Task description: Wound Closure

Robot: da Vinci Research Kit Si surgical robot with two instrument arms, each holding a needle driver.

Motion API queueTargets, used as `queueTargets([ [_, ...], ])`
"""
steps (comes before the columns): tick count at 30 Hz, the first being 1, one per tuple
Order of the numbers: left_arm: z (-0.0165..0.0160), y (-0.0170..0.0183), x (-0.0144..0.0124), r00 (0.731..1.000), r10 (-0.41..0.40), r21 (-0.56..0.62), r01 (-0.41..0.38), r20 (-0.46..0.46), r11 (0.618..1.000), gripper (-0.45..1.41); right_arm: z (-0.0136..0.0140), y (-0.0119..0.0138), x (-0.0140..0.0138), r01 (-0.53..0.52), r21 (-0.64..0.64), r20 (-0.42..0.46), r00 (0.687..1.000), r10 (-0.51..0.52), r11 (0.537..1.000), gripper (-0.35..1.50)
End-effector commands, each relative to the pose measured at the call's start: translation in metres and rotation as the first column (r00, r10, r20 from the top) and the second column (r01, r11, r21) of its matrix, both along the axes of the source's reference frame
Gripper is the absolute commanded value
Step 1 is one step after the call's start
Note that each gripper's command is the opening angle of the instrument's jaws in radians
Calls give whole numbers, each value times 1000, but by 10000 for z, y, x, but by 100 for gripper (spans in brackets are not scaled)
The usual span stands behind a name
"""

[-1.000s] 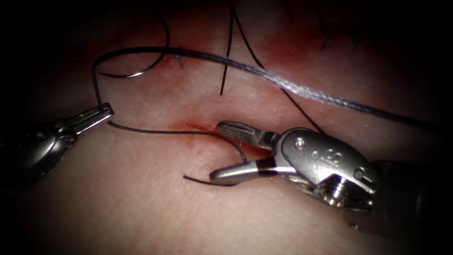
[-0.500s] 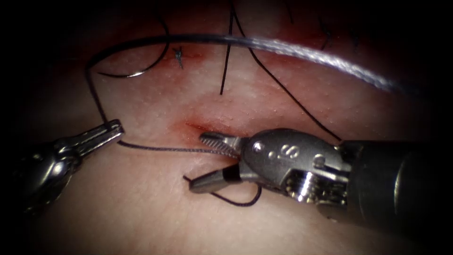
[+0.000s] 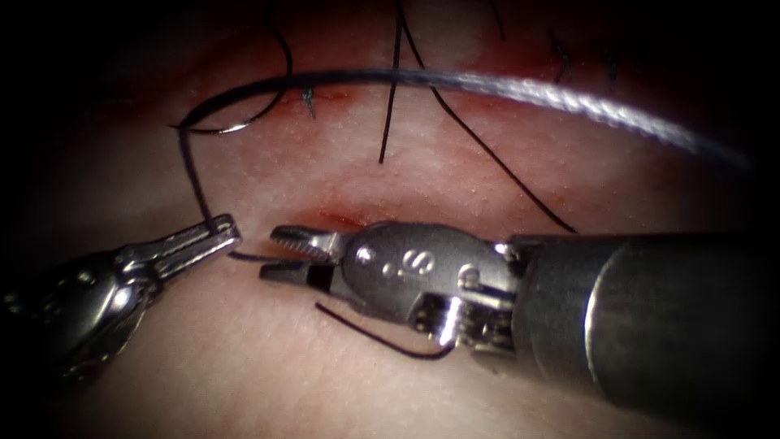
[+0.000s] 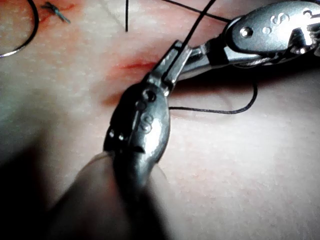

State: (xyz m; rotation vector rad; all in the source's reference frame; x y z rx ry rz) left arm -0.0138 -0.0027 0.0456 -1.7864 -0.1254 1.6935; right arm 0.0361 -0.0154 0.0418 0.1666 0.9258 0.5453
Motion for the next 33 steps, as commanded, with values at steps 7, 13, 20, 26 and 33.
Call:
queueTargets([
  [7, -2, 1, -8, 999, -20, 33, 22, -51, 999, 17, 7, 0, 10, -10, -1, 13, 1000, 10, 1000, -35],
  [13, -52, 41, -13, 967, -45, -12, 43, -253, 999, 125, 24, -7, 12, 12, -6, 43, 999, -12, 1000, -35],
  [20, -83, 58, -18, 931, -35, -57, 15, -363, 998, 125, 27, -11, 13, 22, -19, 48, 999, -21, 1000, -35],
  [26, -69, 44, -16, 882, 10, -81, -55, -471, 995, 101, 24, -9, 11, 26, -18, 49, 998, -25, 999, -35],
  [33, -53, 28, -6, 849, 76, -62, -127, -522, 990, 101, 22, -5, 10, 25, -20, 47, 999, -24, 999, -35],
])
